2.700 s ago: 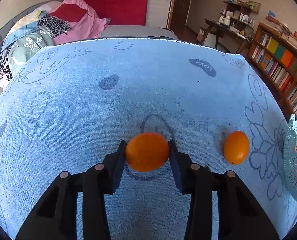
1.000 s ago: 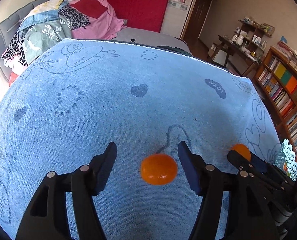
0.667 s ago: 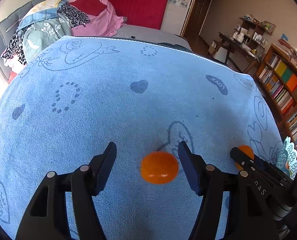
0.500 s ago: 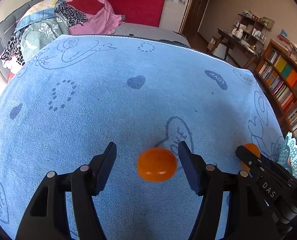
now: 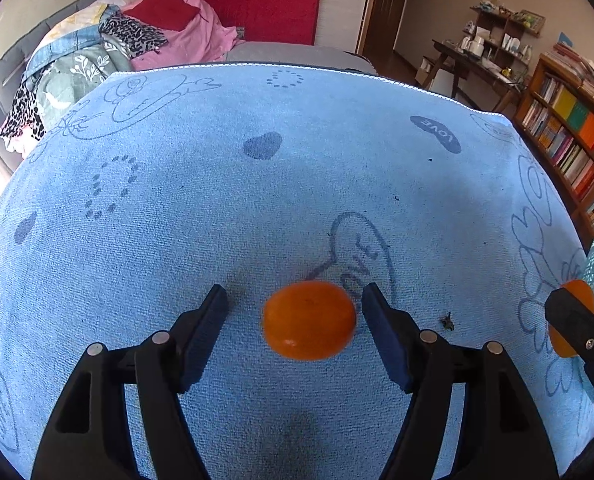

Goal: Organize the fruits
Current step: 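Grasp the round orange with the right tool while the left tool holds the oval orange, then carry the round orange over the basket and open the right tool while the left tool carries the oval orange, then carry the oval orange over the basket and open the left tool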

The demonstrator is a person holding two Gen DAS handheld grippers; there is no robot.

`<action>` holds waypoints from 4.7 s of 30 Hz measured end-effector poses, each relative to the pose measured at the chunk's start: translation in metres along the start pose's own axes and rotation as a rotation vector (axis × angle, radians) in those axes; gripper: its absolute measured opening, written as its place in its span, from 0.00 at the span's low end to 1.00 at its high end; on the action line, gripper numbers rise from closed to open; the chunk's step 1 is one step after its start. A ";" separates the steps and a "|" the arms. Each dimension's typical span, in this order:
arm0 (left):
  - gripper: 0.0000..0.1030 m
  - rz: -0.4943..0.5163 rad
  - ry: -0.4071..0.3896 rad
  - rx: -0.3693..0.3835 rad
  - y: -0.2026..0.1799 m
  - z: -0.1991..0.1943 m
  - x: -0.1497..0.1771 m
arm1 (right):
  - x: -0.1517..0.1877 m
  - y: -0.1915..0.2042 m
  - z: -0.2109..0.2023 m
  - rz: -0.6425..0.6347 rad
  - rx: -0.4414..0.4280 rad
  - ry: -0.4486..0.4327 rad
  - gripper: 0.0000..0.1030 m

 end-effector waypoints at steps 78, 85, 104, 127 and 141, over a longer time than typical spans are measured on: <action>0.41 0.087 0.038 0.300 -0.064 -0.064 0.019 | 0.058 -0.129 -0.144 0.304 0.131 -0.176 0.61; 0.41 0.152 0.045 0.309 -0.097 -0.076 0.041 | 0.068 -0.146 -0.166 0.356 0.145 -0.231 0.61; 0.42 0.383 0.057 0.404 -0.217 -0.111 0.107 | 0.074 -0.173 -0.202 0.434 0.155 -0.292 0.71; 0.64 0.337 0.126 0.328 -0.152 -0.098 0.131 | 0.073 -0.168 -0.201 0.434 0.146 -0.284 0.72; 0.45 0.487 0.197 0.283 -0.163 -0.089 0.200 | 0.069 -0.167 -0.223 0.435 0.134 -0.336 0.72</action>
Point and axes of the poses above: each gripper's, at about its wrist camera, not at the fingertips, and z roughly the way its jaws point, y to its left, x to its underside, the point moved 6 cm from there along z, roughly the way its jaws point, and after that the axes turned 15 degrees about -z, right-handed, at the moved point
